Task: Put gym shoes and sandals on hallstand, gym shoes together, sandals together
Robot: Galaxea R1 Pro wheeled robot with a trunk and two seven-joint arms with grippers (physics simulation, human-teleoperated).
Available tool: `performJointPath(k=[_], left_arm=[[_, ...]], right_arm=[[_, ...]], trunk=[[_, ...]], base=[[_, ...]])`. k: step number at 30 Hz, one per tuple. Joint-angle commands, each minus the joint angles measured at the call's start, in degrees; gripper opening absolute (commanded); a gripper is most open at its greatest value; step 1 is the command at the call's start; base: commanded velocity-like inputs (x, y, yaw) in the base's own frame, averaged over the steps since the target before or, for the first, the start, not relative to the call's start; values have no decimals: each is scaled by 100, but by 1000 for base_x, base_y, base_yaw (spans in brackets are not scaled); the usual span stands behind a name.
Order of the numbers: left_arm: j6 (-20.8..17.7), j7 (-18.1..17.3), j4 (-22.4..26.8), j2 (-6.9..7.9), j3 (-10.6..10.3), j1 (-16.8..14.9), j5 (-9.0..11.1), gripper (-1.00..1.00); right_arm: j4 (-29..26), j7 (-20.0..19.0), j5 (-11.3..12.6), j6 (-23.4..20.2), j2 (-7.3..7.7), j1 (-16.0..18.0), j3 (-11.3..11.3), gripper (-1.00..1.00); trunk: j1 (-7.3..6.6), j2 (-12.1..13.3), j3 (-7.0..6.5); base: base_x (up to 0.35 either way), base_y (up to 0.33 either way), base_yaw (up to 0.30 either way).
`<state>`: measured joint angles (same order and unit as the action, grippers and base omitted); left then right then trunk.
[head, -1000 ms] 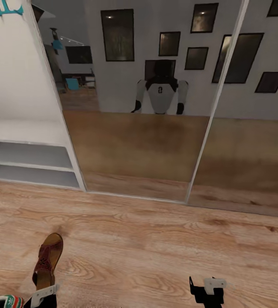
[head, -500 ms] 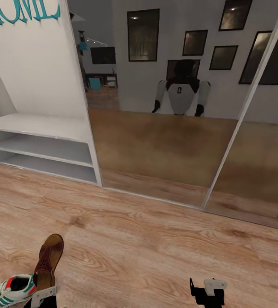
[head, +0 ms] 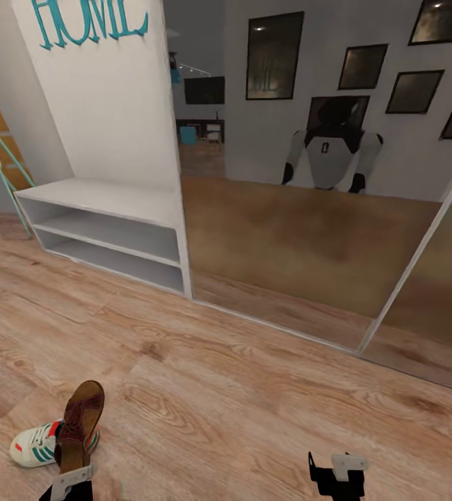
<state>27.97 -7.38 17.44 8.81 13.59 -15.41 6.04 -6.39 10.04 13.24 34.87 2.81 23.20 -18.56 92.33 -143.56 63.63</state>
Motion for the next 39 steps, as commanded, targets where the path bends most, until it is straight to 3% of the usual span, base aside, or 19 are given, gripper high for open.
performJointPath(k=[1, 17, 25, 39], left_arm=[[7, -62, -6, -1, 21, -5, 47, -100], [22, -61, -6, -2, 24, -5, 52, -100], [436, -62, -20, 7, 23, 3, 63, -100], [470, -55, -33, 7, 37, 3, 66, -100]], right_arm=[[-2, 24, 40, 11, 2, 0, -52, 100], [-2, 24, 40, 11, 4, 0, -51, 100], [-2, 24, 39, 11, 4, 0, -52, 100], [-2, 24, 39, 11, 6, 0, -52, 100]], trunk=[[-1, -2, 4], [-1, -2, 4], [-1, -2, 4], [-1, -2, 4]], base=[[0, 0, 279], [0, 0, 279], [0, 0, 279], [0, 0, 279]])
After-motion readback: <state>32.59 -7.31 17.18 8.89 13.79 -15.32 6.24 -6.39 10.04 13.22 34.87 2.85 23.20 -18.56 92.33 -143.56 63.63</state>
